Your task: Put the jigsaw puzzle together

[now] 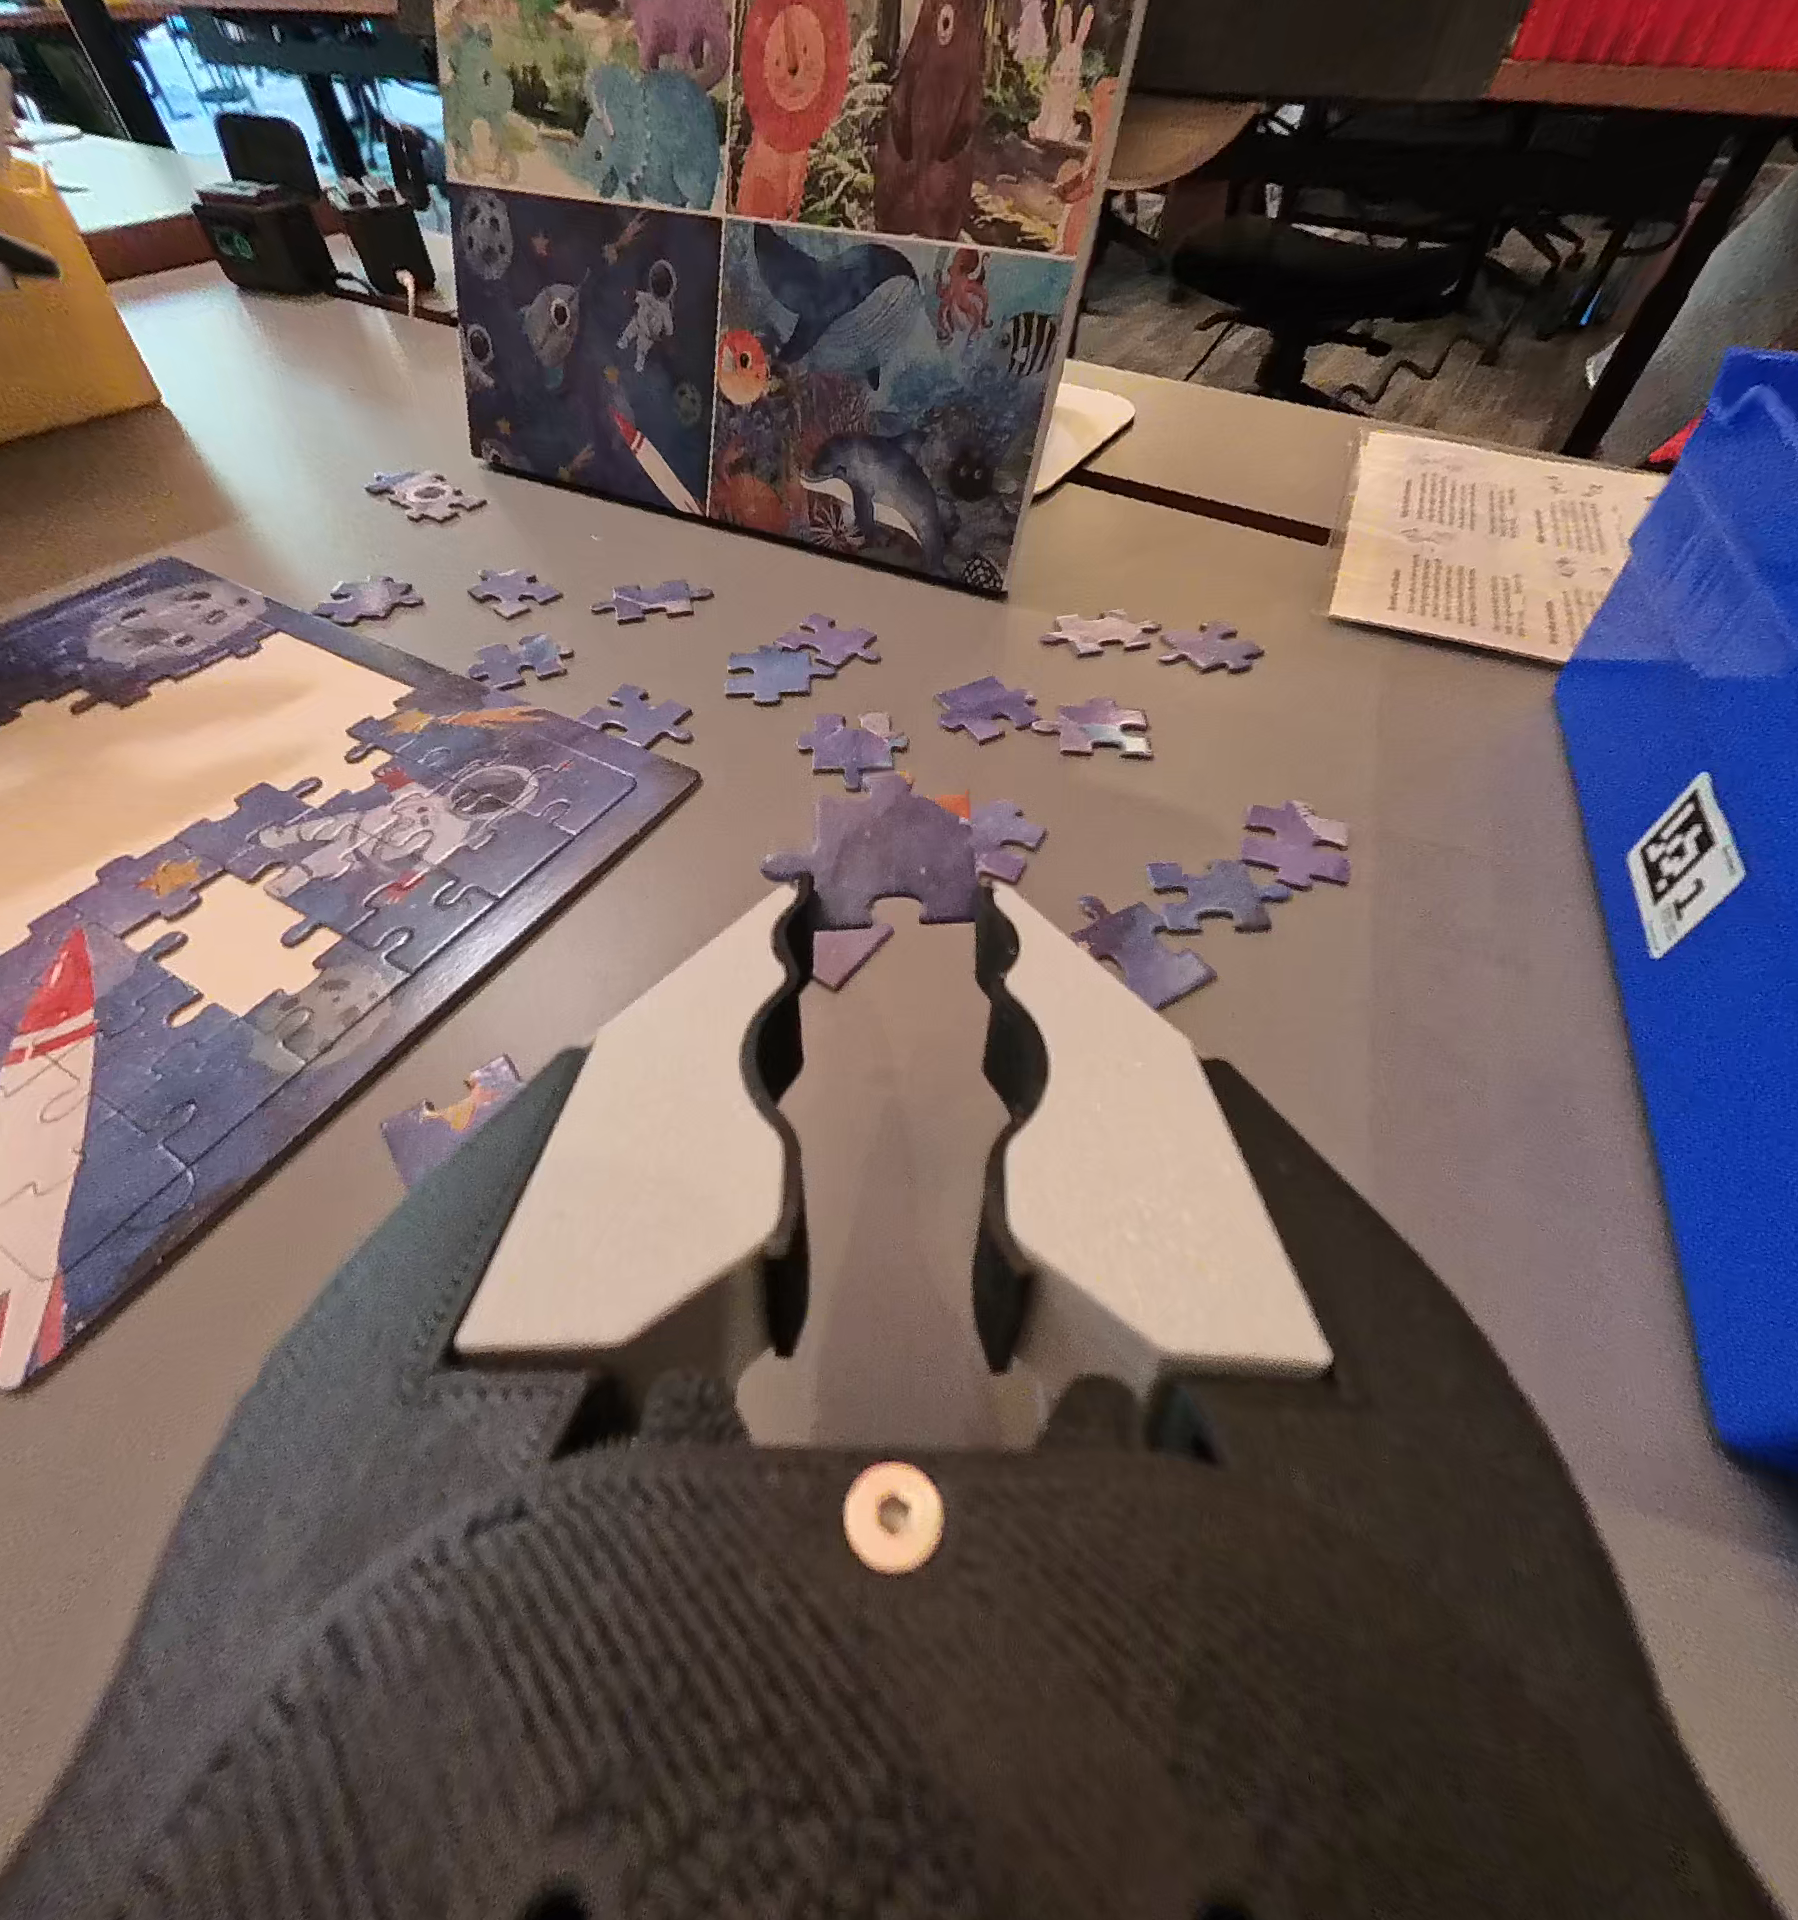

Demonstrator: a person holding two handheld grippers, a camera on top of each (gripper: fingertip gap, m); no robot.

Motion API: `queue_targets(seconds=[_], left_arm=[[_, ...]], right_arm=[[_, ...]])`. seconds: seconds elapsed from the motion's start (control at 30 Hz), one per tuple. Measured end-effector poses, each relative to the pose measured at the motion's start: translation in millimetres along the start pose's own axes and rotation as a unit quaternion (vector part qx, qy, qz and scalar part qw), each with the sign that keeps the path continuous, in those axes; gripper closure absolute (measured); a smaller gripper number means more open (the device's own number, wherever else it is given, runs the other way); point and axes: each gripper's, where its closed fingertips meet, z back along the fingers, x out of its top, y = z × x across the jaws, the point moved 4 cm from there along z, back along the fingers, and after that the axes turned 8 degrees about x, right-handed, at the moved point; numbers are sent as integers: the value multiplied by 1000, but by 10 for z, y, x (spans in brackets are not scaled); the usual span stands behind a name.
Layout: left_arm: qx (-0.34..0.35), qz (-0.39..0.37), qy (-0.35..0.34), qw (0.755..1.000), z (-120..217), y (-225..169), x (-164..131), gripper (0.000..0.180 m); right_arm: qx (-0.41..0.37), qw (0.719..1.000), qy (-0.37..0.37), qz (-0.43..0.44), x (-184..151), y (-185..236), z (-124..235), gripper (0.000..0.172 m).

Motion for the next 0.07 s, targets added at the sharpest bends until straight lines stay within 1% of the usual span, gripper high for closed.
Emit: queue_targets(seconds=[0.07], left_arm=[[-6, 5, -2, 1000, -2, -10, 7, 149]], right_arm=[[-3, 1000, 15, 8, -21, 10, -28, 142]])
